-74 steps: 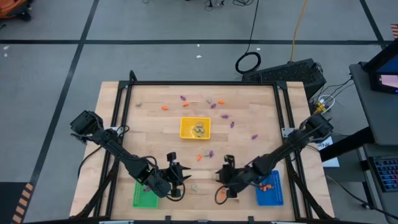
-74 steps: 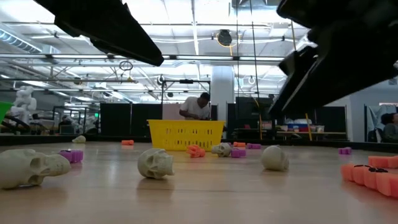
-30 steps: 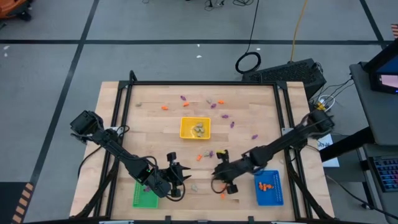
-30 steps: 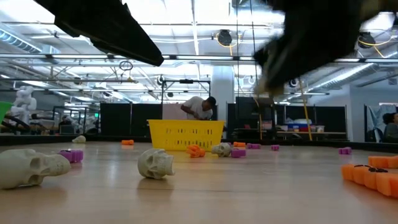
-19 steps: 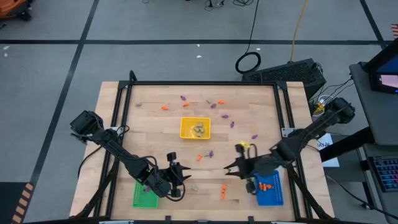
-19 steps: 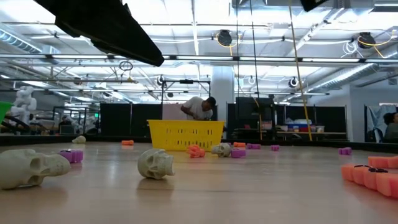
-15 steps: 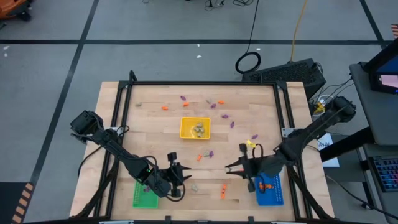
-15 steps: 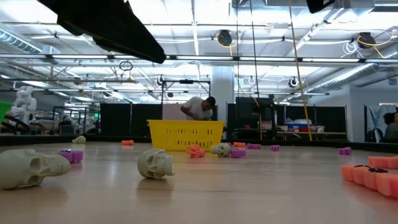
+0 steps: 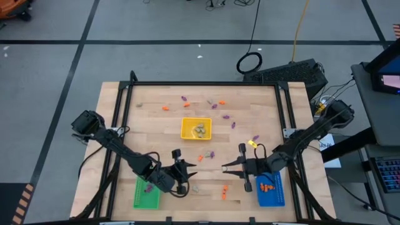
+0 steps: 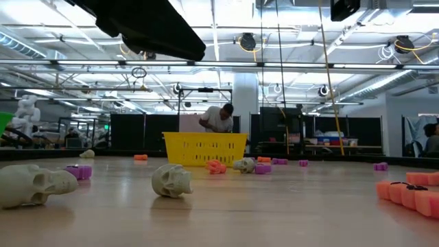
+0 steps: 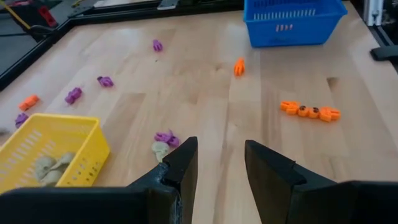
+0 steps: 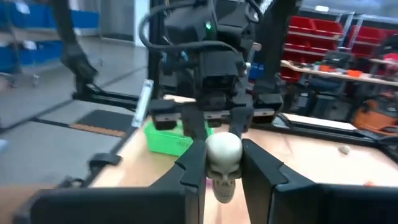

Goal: Sort Halloween decoration
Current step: Put the white skull toy in the yellow basket, then put the purple skeleton toy in the green basket

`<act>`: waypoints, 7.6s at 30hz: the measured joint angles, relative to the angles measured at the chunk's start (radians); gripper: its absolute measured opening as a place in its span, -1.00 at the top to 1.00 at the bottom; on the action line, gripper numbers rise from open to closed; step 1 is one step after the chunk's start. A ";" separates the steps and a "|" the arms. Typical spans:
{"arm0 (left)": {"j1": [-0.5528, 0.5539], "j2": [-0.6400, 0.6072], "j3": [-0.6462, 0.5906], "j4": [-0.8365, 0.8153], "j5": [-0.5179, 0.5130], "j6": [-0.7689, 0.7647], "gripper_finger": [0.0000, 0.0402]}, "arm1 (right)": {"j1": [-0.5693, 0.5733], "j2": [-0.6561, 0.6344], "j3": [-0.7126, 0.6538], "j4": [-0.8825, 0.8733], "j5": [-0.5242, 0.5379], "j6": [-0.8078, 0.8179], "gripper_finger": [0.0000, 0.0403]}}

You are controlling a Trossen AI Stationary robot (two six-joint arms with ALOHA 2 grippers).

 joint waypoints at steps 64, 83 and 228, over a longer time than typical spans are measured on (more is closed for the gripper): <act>0.008 0.000 0.000 -0.001 0.030 -0.008 0.34 | -0.019 0.113 0.001 0.262 0.005 0.280 0.67; 0.008 0.000 0.000 -0.002 0.030 -0.008 0.34 | -0.019 0.113 0.001 0.233 0.006 0.079 0.67; 0.163 0.217 0.377 -0.961 0.712 0.988 0.14 | 0.023 0.134 0.197 -0.510 -0.152 0.253 0.21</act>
